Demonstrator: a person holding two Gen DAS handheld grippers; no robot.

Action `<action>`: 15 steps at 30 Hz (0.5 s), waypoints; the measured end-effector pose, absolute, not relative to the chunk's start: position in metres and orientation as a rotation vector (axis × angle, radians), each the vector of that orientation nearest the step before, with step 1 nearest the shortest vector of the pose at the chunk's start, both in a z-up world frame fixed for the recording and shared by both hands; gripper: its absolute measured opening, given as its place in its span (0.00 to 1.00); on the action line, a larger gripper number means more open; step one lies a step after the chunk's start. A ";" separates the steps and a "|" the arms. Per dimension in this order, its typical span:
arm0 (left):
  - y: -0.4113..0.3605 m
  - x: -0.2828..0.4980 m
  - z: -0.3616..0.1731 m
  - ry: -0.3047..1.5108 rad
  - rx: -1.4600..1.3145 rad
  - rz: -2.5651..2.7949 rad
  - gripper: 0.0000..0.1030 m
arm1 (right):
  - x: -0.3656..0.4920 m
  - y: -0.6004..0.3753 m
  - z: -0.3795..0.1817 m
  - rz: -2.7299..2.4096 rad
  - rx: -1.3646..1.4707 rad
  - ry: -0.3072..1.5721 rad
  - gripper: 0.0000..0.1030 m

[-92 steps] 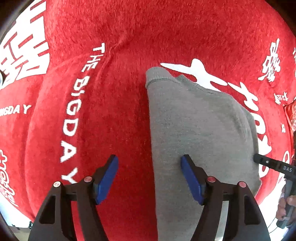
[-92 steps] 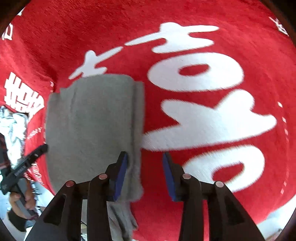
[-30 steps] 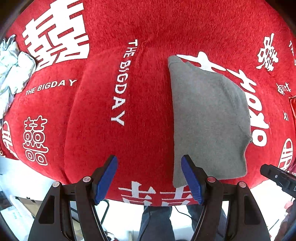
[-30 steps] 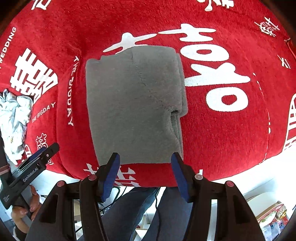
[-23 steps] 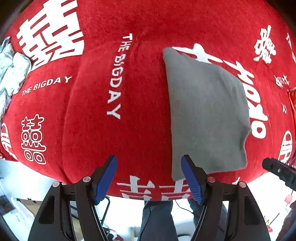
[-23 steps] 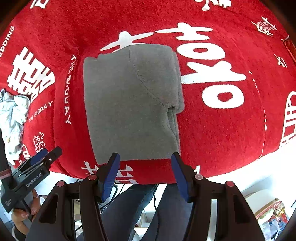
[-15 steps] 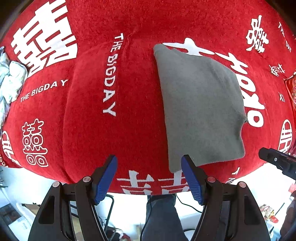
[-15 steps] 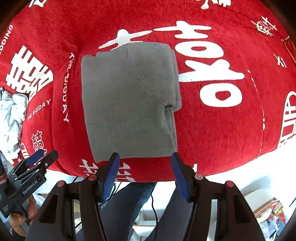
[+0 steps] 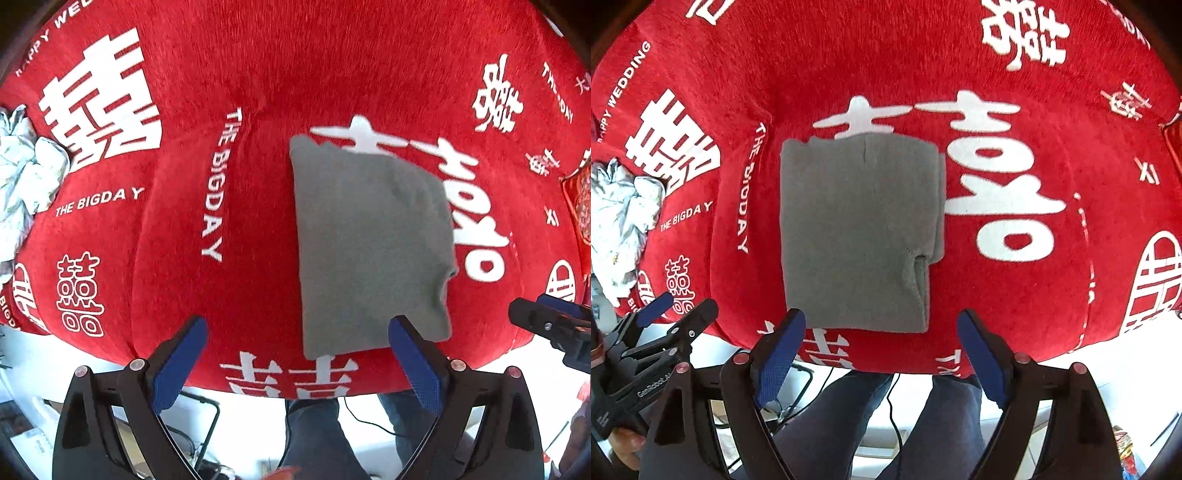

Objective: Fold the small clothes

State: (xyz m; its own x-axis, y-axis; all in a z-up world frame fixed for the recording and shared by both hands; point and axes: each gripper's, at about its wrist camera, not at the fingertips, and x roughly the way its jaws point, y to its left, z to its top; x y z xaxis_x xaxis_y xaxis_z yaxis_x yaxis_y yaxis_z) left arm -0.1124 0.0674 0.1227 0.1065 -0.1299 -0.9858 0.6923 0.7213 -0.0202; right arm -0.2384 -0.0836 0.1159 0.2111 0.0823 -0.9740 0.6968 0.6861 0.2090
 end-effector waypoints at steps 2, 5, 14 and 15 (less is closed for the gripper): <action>0.065 -0.112 0.131 1.335 0.500 -0.637 0.96 | -0.237 -0.082 0.124 -0.503 0.695 1.308 0.86; 0.063 -0.111 0.140 1.324 0.482 -0.614 0.96 | -0.236 -0.079 0.135 -0.537 0.633 1.295 0.87; 0.057 -0.117 0.164 1.226 0.491 -0.559 0.96 | -0.239 -0.083 0.154 -0.570 0.597 1.275 0.87; 0.057 -0.117 0.165 1.228 0.485 -0.555 0.96 | -0.240 -0.083 0.154 -0.572 0.599 1.276 0.87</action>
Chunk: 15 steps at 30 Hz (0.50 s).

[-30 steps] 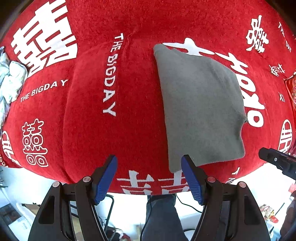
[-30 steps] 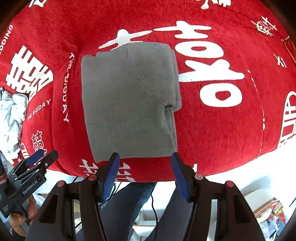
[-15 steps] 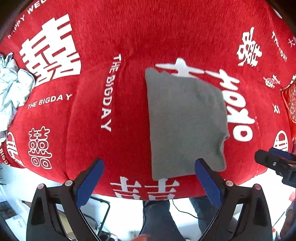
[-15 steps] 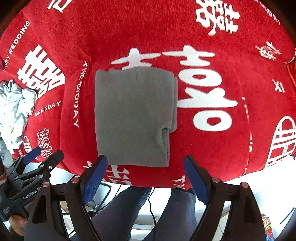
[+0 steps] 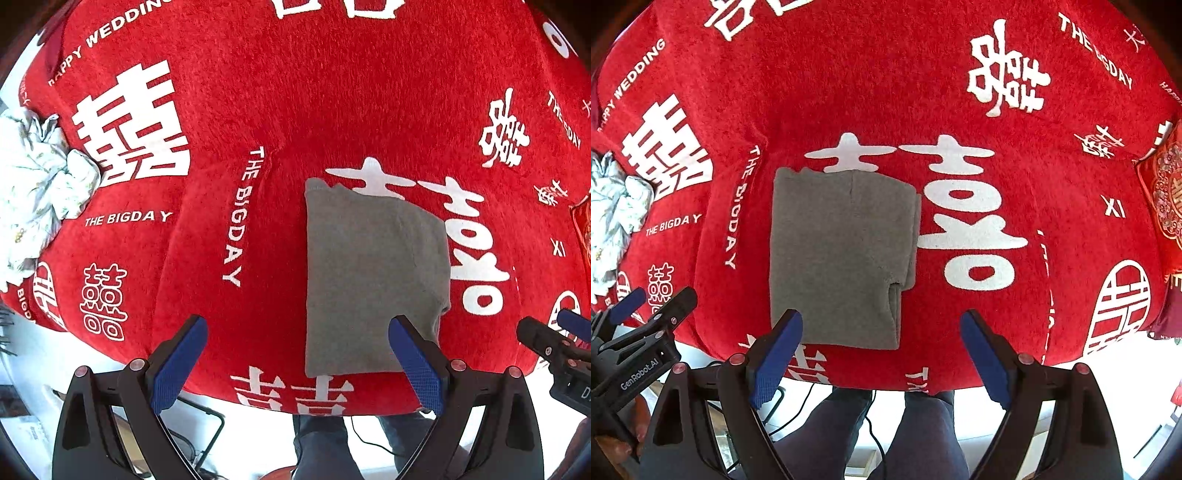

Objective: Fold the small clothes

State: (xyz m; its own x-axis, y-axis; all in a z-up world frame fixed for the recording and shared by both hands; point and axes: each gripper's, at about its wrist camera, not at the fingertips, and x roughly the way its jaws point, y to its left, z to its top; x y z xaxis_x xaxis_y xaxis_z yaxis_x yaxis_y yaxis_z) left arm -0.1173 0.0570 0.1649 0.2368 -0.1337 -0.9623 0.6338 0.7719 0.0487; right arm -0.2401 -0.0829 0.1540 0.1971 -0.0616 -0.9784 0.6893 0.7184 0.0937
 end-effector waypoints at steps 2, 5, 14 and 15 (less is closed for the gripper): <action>0.056 -0.117 0.165 1.239 0.475 -0.551 0.96 | -0.241 -0.083 0.155 -0.577 0.589 1.280 0.87; 0.055 -0.118 0.166 1.243 0.480 -0.552 0.96 | -0.241 -0.082 0.157 -0.578 0.574 1.283 0.87; 0.051 -0.122 0.174 1.206 0.500 -0.546 0.96 | -0.241 -0.080 0.159 -0.580 0.576 1.275 0.87; 0.050 -0.123 0.175 1.202 0.502 -0.545 0.96 | -0.241 -0.080 0.160 -0.583 0.573 1.272 0.87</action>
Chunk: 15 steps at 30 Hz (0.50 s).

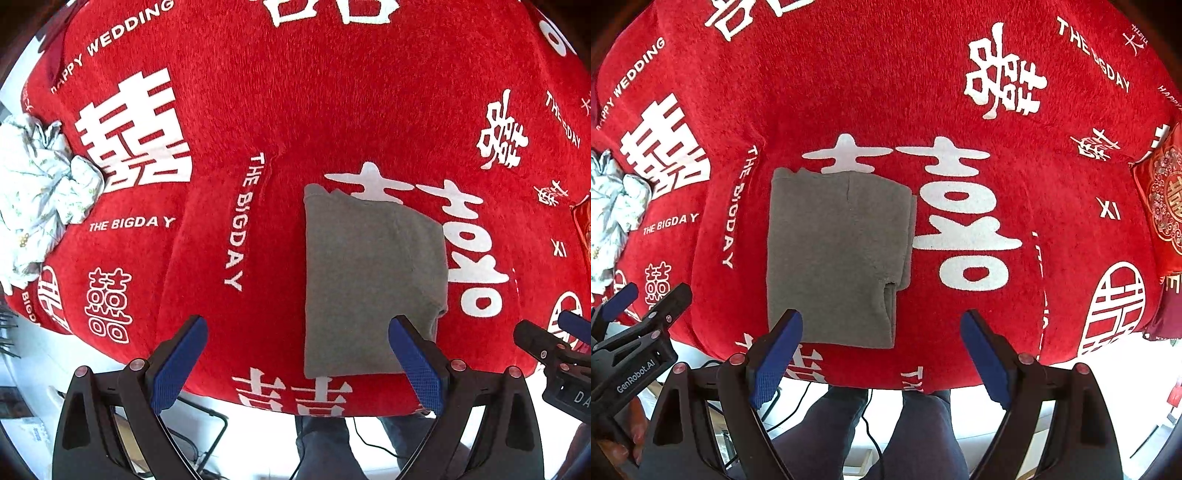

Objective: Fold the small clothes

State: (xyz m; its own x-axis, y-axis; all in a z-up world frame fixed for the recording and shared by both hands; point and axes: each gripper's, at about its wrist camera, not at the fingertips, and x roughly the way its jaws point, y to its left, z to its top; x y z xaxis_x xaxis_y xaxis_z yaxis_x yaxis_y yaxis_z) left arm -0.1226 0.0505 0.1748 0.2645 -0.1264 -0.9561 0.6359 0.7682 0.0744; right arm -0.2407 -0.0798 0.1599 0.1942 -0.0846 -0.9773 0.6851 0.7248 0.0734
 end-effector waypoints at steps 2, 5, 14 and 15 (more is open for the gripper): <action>0.051 -0.123 0.177 1.194 0.501 -0.546 0.96 | -0.241 -0.079 0.161 -0.586 0.573 1.266 0.87; 0.052 -0.123 0.179 1.188 0.498 -0.545 0.96 | -0.240 -0.079 0.162 -0.588 0.577 1.265 0.87; 0.054 -0.121 0.180 1.189 0.489 -0.540 0.96 | -0.239 -0.077 0.162 -0.588 0.573 1.268 0.87; 0.054 -0.121 0.180 1.189 0.487 -0.540 0.96 | -0.239 -0.077 0.162 -0.590 0.572 1.267 0.87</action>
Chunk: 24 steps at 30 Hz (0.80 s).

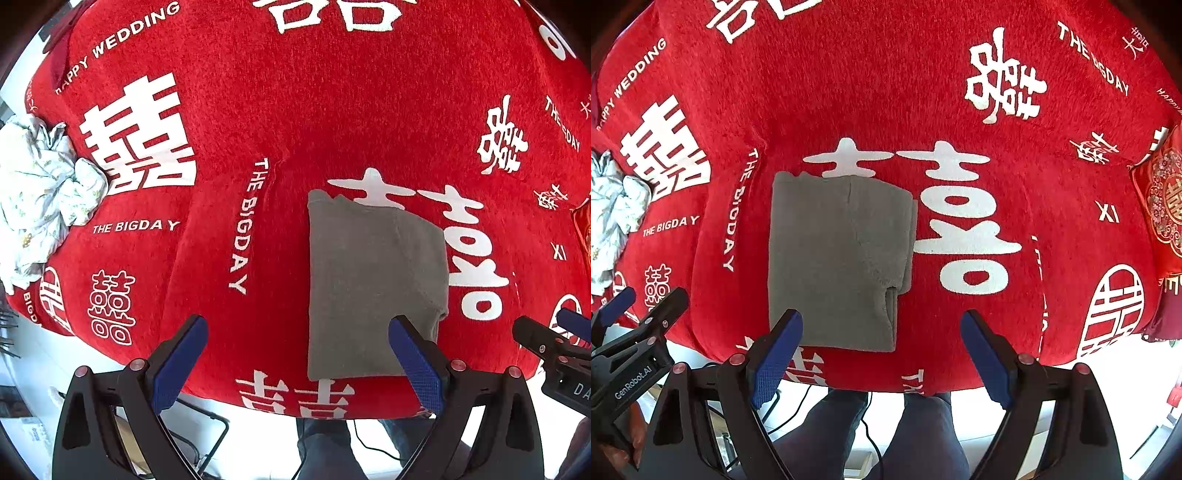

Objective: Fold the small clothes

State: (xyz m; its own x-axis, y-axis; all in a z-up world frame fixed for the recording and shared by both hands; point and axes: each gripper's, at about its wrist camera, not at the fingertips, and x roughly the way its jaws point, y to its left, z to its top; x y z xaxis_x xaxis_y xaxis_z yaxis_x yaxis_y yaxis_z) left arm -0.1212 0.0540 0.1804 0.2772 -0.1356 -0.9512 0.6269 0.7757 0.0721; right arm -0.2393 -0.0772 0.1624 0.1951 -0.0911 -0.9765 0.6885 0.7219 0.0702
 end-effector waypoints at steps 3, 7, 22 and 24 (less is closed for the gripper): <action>0.054 -0.121 0.181 1.186 0.487 -0.542 0.96 | -0.238 -0.081 0.163 -0.589 0.567 1.267 0.87; 0.054 -0.124 0.182 1.184 0.478 -0.538 0.96 | -0.238 -0.081 0.163 -0.588 0.566 1.267 0.87; 0.055 -0.123 0.184 1.182 0.475 -0.537 0.96 | -0.237 -0.081 0.165 -0.589 0.561 1.264 0.87; 0.055 -0.123 0.184 1.181 0.476 -0.537 0.96 | -0.237 -0.081 0.165 -0.589 0.560 1.263 0.87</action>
State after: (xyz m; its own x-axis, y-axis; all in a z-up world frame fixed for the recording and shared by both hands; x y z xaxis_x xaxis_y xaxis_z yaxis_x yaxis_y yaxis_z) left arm -0.1230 0.0546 0.1844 0.2839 -0.1425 -0.9482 0.6207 0.7811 0.0685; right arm -0.2368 -0.0812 0.1649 0.1984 -0.0994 -0.9751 0.6831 0.7274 0.0648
